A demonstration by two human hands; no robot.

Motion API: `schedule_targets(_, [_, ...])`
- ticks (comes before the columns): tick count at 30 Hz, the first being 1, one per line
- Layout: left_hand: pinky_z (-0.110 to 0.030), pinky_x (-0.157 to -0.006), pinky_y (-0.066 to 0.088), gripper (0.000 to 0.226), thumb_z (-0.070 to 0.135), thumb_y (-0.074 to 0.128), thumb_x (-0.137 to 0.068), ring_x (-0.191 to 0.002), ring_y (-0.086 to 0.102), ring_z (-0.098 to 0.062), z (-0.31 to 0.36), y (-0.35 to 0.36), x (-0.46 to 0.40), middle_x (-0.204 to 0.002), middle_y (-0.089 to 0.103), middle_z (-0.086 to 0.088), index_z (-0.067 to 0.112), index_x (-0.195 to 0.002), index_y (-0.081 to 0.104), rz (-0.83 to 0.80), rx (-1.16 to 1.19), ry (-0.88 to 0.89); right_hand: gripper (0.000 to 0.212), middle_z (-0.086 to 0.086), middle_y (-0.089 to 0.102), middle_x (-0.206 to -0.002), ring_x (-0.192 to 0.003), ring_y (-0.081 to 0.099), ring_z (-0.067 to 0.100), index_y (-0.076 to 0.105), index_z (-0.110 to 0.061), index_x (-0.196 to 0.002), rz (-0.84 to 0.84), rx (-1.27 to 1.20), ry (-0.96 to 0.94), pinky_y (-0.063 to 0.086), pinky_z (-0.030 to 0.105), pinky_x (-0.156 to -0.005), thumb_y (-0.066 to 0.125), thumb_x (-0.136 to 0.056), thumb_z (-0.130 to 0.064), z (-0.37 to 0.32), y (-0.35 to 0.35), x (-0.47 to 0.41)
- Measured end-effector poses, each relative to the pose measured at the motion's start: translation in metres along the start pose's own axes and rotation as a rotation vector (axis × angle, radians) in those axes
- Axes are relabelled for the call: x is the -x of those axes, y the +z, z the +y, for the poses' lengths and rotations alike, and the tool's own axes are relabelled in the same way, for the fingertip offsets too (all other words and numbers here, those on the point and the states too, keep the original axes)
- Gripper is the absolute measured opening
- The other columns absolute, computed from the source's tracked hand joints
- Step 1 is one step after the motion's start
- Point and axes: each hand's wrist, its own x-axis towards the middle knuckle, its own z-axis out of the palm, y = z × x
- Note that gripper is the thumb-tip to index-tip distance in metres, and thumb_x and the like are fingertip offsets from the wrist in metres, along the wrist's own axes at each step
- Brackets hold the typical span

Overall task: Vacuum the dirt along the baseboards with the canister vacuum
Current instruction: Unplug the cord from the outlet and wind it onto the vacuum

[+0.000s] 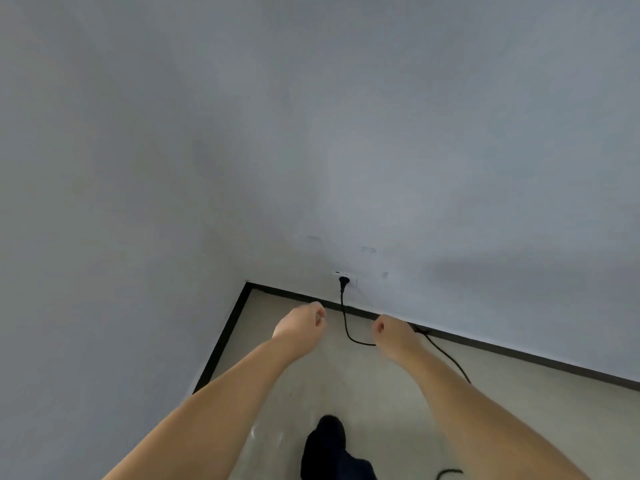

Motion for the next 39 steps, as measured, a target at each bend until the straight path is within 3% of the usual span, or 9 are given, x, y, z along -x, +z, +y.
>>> schedule_targets(8, [-0.030,-0.089,0.042,0.029,0.018,0.035,-0.096,-0.111,0.053,-0.023,-0.072,0.068,-0.179,-0.121,0.058,-0.003,0.014,-0.119,0.054,0.043,-0.262,0.180,0.019,0.005,0.056,-0.097,-0.089,0.052,0.022,0.052,-0.011,-0.097,-0.026,-0.088,0.063,0.035,0.023,-0.071,0.034,-0.098,-0.017,0.006,0.076,-0.164])
schedule_targets(10, [-0.032,-0.100,0.037,0.034,0.011,0.042,-0.094,-0.120,0.048,-0.024,-0.094,0.100,-0.227,-0.128,0.055,-0.003,0.013,-0.126,0.051,0.163,-0.349,0.320,0.027,0.009,0.057,-0.098,-0.092,0.053,0.026,0.055,-0.005,-0.103,0.040,-0.158,0.074,0.034,0.025,-0.071,0.035,-0.100,-0.022,0.016,0.102,-0.206])
schedule_targets(14, [-0.049,-0.103,0.040,0.077,0.001,0.080,-0.055,-0.118,0.043,-0.023,-0.138,0.159,-0.315,-0.120,0.064,-0.008,0.011,-0.124,0.046,0.557,-0.527,0.686,0.041,0.007,0.053,-0.085,-0.083,0.049,0.022,0.043,-0.014,-0.073,0.107,-0.318,0.093,0.033,0.026,-0.071,0.028,-0.103,-0.037,0.030,0.153,-0.289])
schedule_targets(18, [-0.053,-0.113,0.003,0.103,0.021,0.078,-0.066,-0.147,-0.003,-0.024,-0.166,0.187,-0.383,-0.158,0.014,-0.008,0.012,-0.148,0.018,0.769,-0.810,0.876,0.044,0.007,0.057,-0.076,-0.064,0.053,0.019,0.053,-0.008,-0.095,0.162,-0.807,0.075,0.044,0.027,-0.060,0.023,-0.103,-0.040,0.032,0.191,-0.341])
schedule_targets(20, [-0.055,-0.113,-0.003,0.116,0.032,0.078,-0.068,-0.146,-0.016,-0.020,-0.173,0.191,-0.413,-0.160,-0.014,-0.002,0.014,-0.152,-0.001,0.834,-0.920,0.895,0.042,0.002,0.047,-0.063,-0.049,0.041,0.013,0.053,-0.011,-0.092,0.173,-0.983,0.056,0.034,0.021,-0.045,0.024,-0.103,-0.040,0.036,0.201,-0.355])
schedule_targets(24, [-0.054,-0.114,-0.010,0.124,0.040,0.077,-0.069,-0.145,-0.021,-0.021,-0.177,0.192,-0.443,-0.157,-0.024,-0.001,0.015,-0.150,-0.014,0.943,-1.035,0.845,0.038,-0.001,0.042,-0.061,-0.050,0.037,0.012,0.048,-0.020,-0.078,0.228,-0.950,0.033,0.026,0.022,-0.047,0.026,-0.103,-0.040,0.040,0.219,-0.377])
schedule_targets(29, [-0.052,-0.115,-0.012,0.124,0.040,0.077,-0.069,-0.145,-0.021,-0.019,-0.181,0.195,-0.450,-0.157,-0.025,0.001,0.016,-0.150,-0.015,0.954,-1.031,0.857,0.039,-0.003,0.045,-0.067,-0.062,0.045,0.014,0.045,-0.022,-0.073,0.333,-0.909,0.041,0.033,0.025,-0.056,0.025,-0.103,-0.039,0.032,0.230,-0.372])
schedule_targets(35, [-0.053,-0.115,-0.013,0.119,0.009,0.073,-0.069,-0.146,-0.019,-0.017,-0.182,0.200,-0.446,-0.158,-0.021,0.002,0.016,-0.150,-0.014,0.910,-0.942,0.835,0.035,-0.005,0.049,-0.074,-0.070,0.047,0.010,0.049,-0.018,-0.083,0.467,-0.849,0.012,0.037,0.021,-0.061,0.026,-0.103,-0.035,0.029,0.235,-0.330])
schedule_targets(39, [-0.049,-0.114,0.001,0.099,-0.004,0.057,-0.054,-0.144,0.019,-0.021,-0.162,0.193,-0.383,-0.153,0.031,-0.008,0.007,-0.146,0.021,0.628,-0.673,0.742,0.035,-0.007,0.044,-0.060,-0.058,0.044,0.012,0.050,-0.017,-0.083,0.553,-1.213,0.166,0.036,0.025,-0.059,0.029,-0.102,-0.038,0.008,0.186,-0.293])
